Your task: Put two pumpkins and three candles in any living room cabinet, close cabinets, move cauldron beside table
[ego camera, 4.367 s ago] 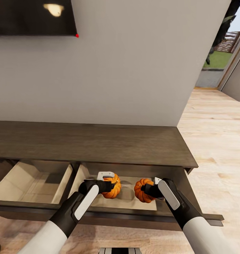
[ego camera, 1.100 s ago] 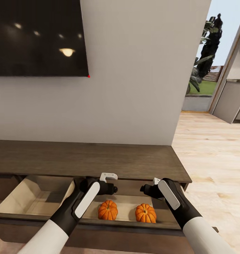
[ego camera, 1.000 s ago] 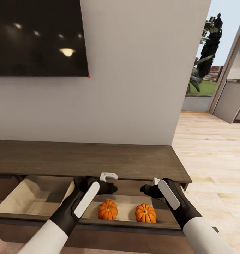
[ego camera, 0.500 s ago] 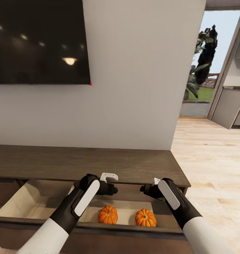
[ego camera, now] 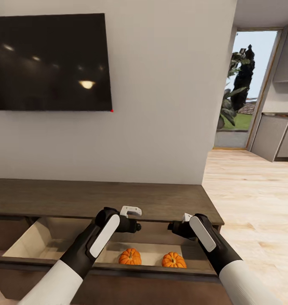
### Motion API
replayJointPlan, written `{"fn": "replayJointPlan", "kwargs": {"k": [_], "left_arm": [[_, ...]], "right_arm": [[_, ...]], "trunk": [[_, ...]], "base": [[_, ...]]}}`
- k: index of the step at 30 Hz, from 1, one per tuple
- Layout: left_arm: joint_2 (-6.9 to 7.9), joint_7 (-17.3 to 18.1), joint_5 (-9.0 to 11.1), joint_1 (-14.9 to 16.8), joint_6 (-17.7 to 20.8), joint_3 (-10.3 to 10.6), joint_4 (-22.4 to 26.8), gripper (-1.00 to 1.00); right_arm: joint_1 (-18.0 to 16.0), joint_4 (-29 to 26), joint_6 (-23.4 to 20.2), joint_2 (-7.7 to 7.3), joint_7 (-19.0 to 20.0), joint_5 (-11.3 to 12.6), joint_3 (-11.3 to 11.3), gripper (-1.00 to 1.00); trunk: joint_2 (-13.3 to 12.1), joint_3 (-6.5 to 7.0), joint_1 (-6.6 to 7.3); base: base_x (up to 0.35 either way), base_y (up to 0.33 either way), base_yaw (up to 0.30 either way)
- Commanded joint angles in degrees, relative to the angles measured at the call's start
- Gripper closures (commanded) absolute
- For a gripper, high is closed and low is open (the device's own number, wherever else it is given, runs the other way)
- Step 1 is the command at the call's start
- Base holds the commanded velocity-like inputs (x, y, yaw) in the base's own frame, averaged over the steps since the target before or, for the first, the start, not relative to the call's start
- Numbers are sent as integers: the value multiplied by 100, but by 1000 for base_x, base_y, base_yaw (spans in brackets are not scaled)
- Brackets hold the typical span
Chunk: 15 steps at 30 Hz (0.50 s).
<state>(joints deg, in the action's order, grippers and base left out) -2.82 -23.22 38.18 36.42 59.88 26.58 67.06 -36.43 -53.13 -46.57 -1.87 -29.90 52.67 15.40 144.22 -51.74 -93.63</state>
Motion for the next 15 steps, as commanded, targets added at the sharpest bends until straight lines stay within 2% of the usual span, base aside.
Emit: {"fn": "replayJointPlan", "kwargs": {"k": [1, 15], "left_arm": [[0, -60, 58, 5, 12, 5, 3, -100], [0, -61, 62, 5, 12, 5, 23, -100]], "right_arm": [[-4, -14, -1, -7, -52, 59, 23, -100], [-4, -50, 2, -8, -35, 60, 25, -100]], "trunk": [[1, 16, 5], [-18, 327, 41]], "base": [[-185, 0, 0], [-80, 0, 0]]}}
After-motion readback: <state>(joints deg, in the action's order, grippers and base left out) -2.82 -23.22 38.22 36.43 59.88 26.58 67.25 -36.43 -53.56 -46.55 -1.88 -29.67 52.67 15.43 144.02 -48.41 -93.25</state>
